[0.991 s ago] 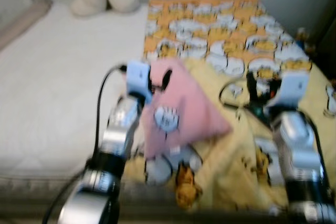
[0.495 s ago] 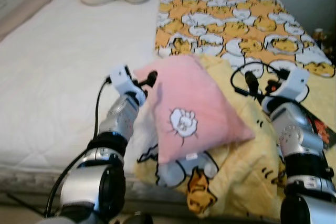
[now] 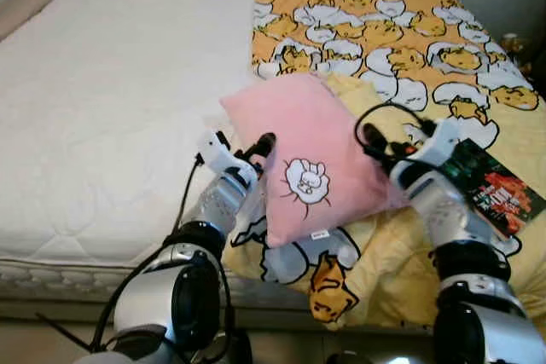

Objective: Clean up the room

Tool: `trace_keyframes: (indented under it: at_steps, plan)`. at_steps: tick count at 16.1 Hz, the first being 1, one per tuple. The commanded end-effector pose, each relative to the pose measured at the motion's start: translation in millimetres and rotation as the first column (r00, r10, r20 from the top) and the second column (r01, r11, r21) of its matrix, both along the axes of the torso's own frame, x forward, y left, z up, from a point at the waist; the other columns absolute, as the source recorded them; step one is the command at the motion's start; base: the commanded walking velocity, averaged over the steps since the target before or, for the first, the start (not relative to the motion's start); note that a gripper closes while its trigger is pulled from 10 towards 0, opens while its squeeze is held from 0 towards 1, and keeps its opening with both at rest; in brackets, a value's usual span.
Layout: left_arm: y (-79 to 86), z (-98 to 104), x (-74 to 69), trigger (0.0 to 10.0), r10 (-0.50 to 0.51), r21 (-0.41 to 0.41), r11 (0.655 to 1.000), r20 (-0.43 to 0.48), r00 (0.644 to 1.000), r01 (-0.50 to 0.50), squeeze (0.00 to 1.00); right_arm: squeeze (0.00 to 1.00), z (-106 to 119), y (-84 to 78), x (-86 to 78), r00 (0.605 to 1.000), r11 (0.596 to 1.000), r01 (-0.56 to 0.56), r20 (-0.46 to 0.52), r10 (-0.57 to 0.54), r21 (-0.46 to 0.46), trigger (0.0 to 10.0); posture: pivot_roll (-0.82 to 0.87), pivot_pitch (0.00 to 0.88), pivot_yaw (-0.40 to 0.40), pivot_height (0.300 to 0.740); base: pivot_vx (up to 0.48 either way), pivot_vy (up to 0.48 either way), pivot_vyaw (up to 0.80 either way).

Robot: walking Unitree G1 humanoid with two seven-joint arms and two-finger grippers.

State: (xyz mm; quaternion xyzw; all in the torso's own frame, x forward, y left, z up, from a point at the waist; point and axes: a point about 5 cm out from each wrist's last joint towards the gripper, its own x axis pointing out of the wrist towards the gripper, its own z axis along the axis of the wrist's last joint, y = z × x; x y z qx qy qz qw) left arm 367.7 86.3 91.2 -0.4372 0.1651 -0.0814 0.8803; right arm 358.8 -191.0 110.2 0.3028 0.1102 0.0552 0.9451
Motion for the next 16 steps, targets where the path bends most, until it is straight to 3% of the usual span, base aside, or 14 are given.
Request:
trace_keyframes:
  at_steps: [1, 3, 6, 7, 8, 9, 10, 13, 14, 16]
  plan:
    - [-10.1, 0, -1.2, 10.0, -0.028, -0.043, 0.999, -0.011, 1.0, 0.027, 0.0, 0.0, -2, 4.9, 2.2, 1.0, 1.0, -0.009, -0.009, 0.009, 0.02, 10.0, -0.13, 0.147, 0.035, 0.74, 0.0, 0.0, 0.0]
    - [-17.1, -9, -6.8, 10.0, -0.034, -0.036, 0.999, -0.039, 0.999, 0.033, 0.0, 0.0, -6, 13.4, 5.9, 0.999, 0.999, -0.028, -0.025, 0.029, 0.045, 10.0, -0.14, 0.136, 0.037, 0.74, 0.0, 0.0, 0.0]
    - [-34.4, -21, -17.6, 10.0, -0.072, -0.036, 0.997, -0.07, 0.995, 0.069, 0.0, 0.0, -30, 22.3, 1.1, 0.99, 0.998, -0.038, -0.132, 0.044, 0.048, 10.0, -0.14, 0.13, 0.038, 0.74, 0.0, 0.0, 0.0]
    - [-43.1, -25, -22.7, 10.0, -0.099, -0.041, 0.995, -0.08, 0.992, 0.096, 0.0, 0.0, -33, 20.5, 0.3, 0.989, 0.998, -0.026, -0.143, 0.034, 0.059, 5.9, -0.15, 0.133, 0.034, 0.74, 0.0, 0.0, 0.0]
    - [-46.6, -29, -26.4, 10.0, -0.117, -0.033, 0.993, -0.094, 0.989, 0.115, 0.0, 0.0, -34, 19.3, 0.2, 0.989, 0.997, -0.015, -0.143, 0.025, 0.072, 0.0, -0.15, 0.132, 0.033, 0.74, 0.0, 0.0, 0.0]
    - [-47.6, -30, -27.8, 9.5, -0.121, -0.032, 0.992, -0.095, 0.988, 0.119, 0.0, 0.0, -34, 19.0, 0.3, 0.99, 0.997, -0.011, -0.143, 0.022, 0.079, 0.0, -0.15, 0.132, 0.032, 0.74, 0.0, 0.0, 0.0]
    - [-49.0, -33, -30.2, 0.0, -0.129, -0.034, 0.991, -0.096, 0.987, 0.126, 0.0, 0.0, -35, 19.1, 0.0, 0.989, 0.996, -0.006, -0.148, 0.019, 0.085, 0.0, -0.16, 0.131, 0.029, 0.74, 0.0, 0.0, 0.0]
    - [-43.6, -34, -29.3, 0.0, -0.09, -0.061, 0.995, -0.094, 0.992, 0.084, 0.0, 0.0, -42, 21.8, -4.3, 0.986, 0.995, -0.027, -0.158, 0.042, 0.096, 0.0, -0.16, 0.129, 0.029, 0.74, 0.0, 0.0, 0.0]
    - [-33.6, -34, -26.1, 0.0, -0.008, -0.108, 0.994, -0.113, 0.994, -0.005, 0.0, 0.0, -37, 12.2, -1.7, 0.989, 0.985, 0.058, -0.145, -0.035, 0.159, 0.0, -0.17, 0.124, 0.044, 0.74, 0.0, 0.0, 0.0]
    - [-33.0, -35, -26.6, 0.0, 0.005, -0.103, 0.995, -0.117, 0.993, -0.017, 0.0, 0.0, -34, 11.0, -0.1, 0.989, 0.976, 0.093, -0.135, -0.067, 0.195, 0.0, -0.17, 0.124, 0.044, 0.74, 0.0, 0.0, 0.0]
